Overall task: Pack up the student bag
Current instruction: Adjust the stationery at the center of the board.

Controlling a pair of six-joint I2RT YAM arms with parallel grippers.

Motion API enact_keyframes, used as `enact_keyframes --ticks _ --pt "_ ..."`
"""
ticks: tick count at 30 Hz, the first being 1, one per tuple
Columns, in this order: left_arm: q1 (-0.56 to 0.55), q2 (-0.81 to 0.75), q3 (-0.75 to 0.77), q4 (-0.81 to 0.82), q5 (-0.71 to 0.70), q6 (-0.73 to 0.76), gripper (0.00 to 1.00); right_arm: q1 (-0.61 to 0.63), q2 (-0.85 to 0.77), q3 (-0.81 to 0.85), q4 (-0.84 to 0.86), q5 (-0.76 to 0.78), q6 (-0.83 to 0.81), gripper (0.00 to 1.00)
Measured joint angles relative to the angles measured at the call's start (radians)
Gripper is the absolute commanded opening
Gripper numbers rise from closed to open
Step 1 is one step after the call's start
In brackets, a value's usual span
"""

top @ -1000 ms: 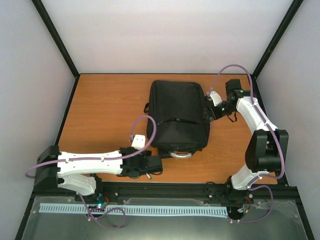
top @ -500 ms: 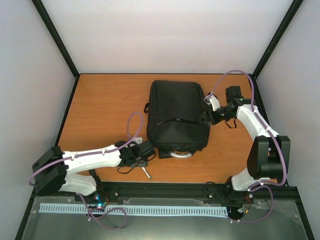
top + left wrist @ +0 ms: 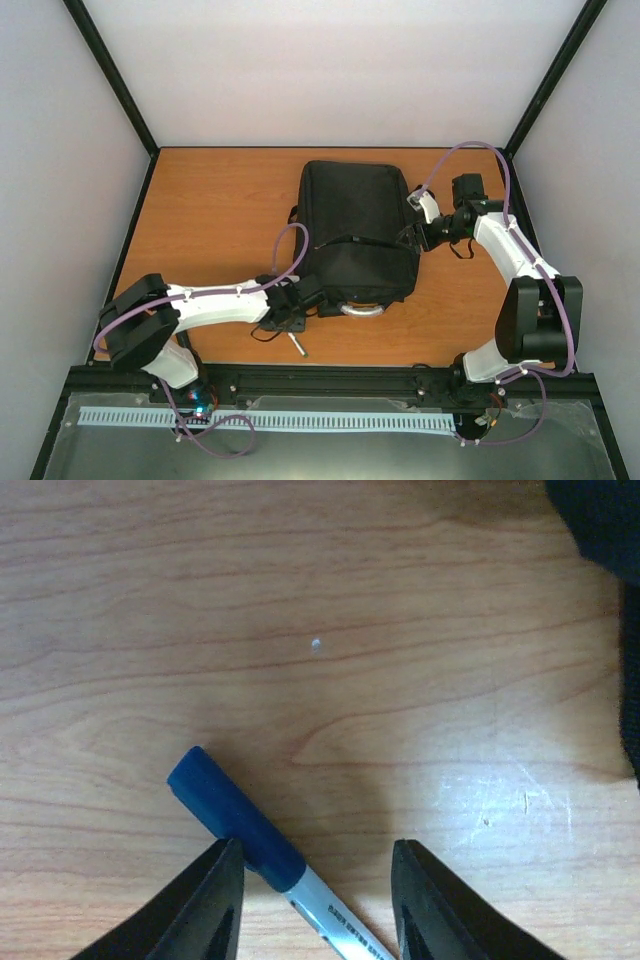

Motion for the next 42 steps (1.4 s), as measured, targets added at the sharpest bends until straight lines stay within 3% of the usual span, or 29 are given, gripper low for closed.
enact_keyframes --ticks 5,20,25,30,32,42 --pt "0.020 0.023 0.020 -0.005 0.003 0.032 0.32 0.000 0.000 -0.001 0.000 -0.009 0.000 0.66" --pt "0.153 0.088 0.122 -0.035 -0.011 0.223 0.32 0.000 0.000 -0.002 0.000 -0.024 0.000 0.66" --pt "0.174 0.046 0.175 -0.048 -0.024 0.265 0.43 0.000 0.000 -0.003 -0.001 -0.030 0.000 0.66" --pt "0.174 -0.017 0.165 -0.062 0.038 0.212 0.59 0.000 0.000 -0.003 -0.001 -0.035 0.000 0.66" --pt "0.169 -0.015 0.147 -0.063 0.064 0.184 0.60 0.000 0.000 -0.003 -0.001 -0.039 0.000 0.66" --pt "0.159 0.051 0.089 -0.040 0.137 0.107 0.47 0.000 0.000 -0.003 -0.002 -0.054 -0.004 0.66"
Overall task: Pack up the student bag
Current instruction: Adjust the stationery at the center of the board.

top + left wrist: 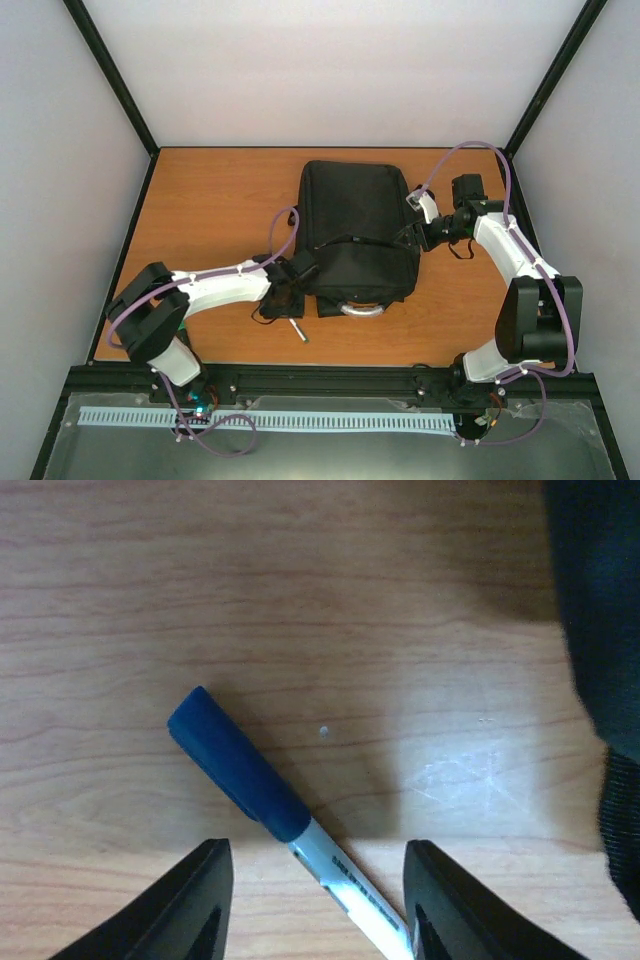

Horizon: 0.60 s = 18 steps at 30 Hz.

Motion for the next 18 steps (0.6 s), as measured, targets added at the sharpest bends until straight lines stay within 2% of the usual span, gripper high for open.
enact_keyframes --ticks 8,11,18 --pt "0.000 0.068 0.011 -0.002 -0.010 0.012 0.30 0.000 0.000 0.000 0.000 -0.003 -0.002 0.66" --pt "0.016 0.079 0.026 -0.006 -0.024 0.040 0.20 0.000 0.000 0.000 0.000 -0.003 -0.005 0.66" --pt "0.093 0.083 0.034 -0.010 -0.043 0.182 0.19 0.000 0.000 0.000 -0.003 -0.003 -0.005 0.66"
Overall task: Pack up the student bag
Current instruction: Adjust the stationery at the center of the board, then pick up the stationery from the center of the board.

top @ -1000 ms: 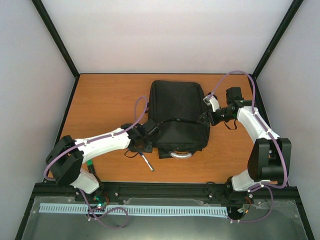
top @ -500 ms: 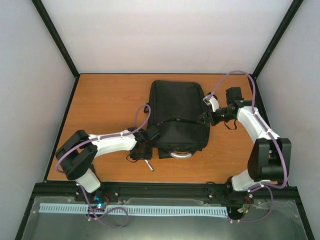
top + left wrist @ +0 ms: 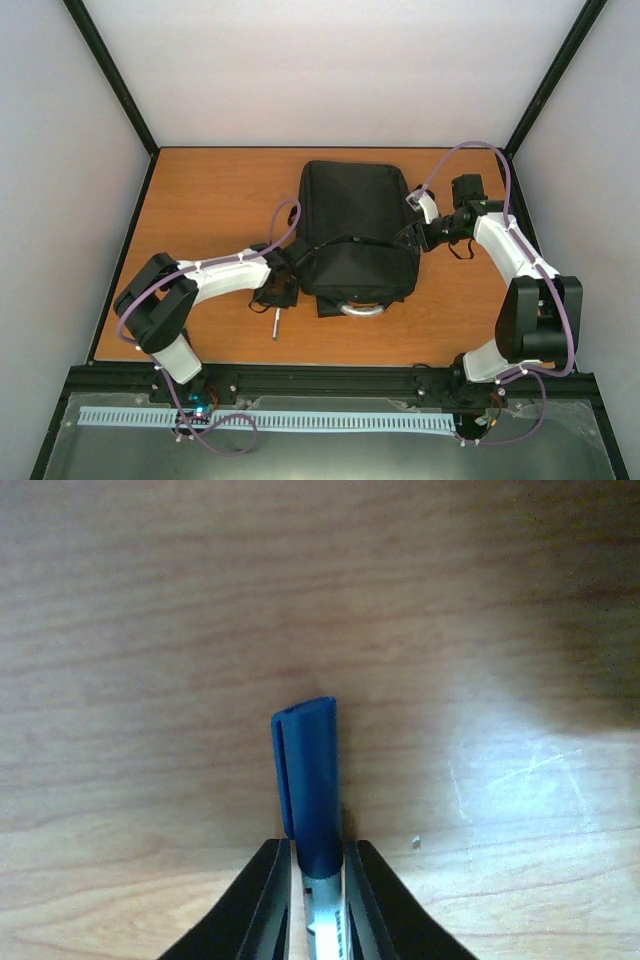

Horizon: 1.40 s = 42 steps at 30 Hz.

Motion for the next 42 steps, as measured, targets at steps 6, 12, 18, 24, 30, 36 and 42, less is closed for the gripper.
enact_keyframes --ticks 6,12,18,24,30,36,42 --pt "0.021 -0.001 0.048 -0.020 -0.005 0.110 0.42 0.000 0.006 0.000 0.000 -0.001 0.000 0.66" --pt "0.021 -0.047 0.054 -0.060 0.029 0.140 0.55 0.000 0.008 0.000 -0.001 -0.003 0.000 0.66" --pt "0.021 -0.140 -0.025 -0.076 0.084 0.138 0.56 0.000 0.013 0.000 -0.003 -0.005 -0.005 0.66" --pt "0.006 -0.153 -0.078 -0.079 0.116 0.132 0.47 0.000 0.017 0.000 -0.004 -0.006 -0.008 0.66" --pt "-0.025 -0.125 -0.082 -0.077 0.114 0.110 0.37 0.000 0.021 0.000 -0.004 -0.007 -0.008 0.66" --pt "-0.056 -0.084 -0.083 -0.071 0.113 0.087 0.23 0.000 0.023 0.000 -0.004 -0.007 -0.008 0.66" --pt "-0.062 -0.071 -0.083 -0.071 0.109 0.080 0.07 0.000 0.023 0.000 -0.004 -0.007 -0.008 0.66"
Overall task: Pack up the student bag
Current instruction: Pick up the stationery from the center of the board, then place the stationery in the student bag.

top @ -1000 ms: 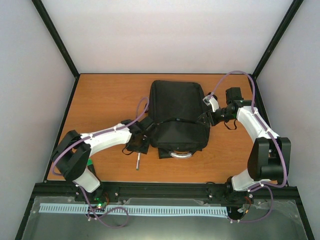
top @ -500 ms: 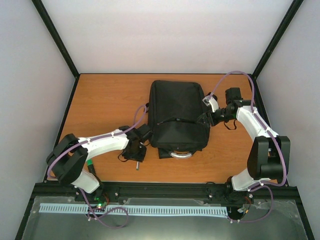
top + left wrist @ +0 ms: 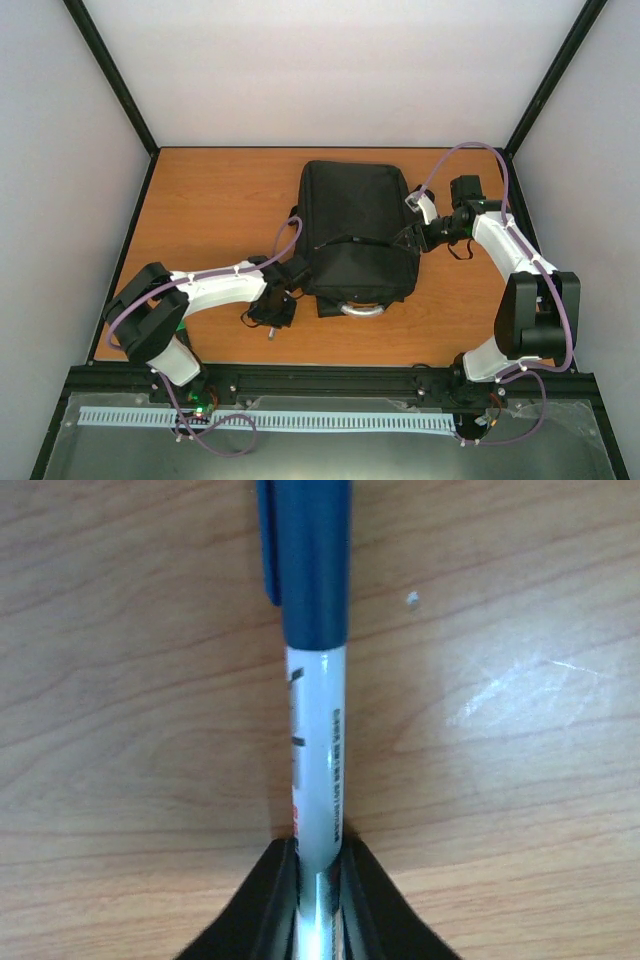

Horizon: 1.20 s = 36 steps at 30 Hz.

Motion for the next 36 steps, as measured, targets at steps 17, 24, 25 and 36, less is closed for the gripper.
enact_keyframes --ticks 17,24,25,36 --pt "-0.002 -0.141 0.095 -0.147 -0.086 -0.017 0.01 0.016 0.023 0.133 -0.107 0.089 -0.137 0.70" --pt "-0.002 -0.225 0.254 -0.185 -0.045 0.033 0.01 0.185 0.024 0.142 -0.106 0.283 -0.202 0.70" --pt "0.000 -0.222 0.284 -0.181 -0.030 0.044 0.01 0.208 0.026 0.152 -0.105 0.307 -0.207 0.69" --pt "0.037 -0.046 0.451 -0.002 0.222 0.115 0.01 0.349 0.101 0.263 -0.056 0.434 -0.257 0.69"
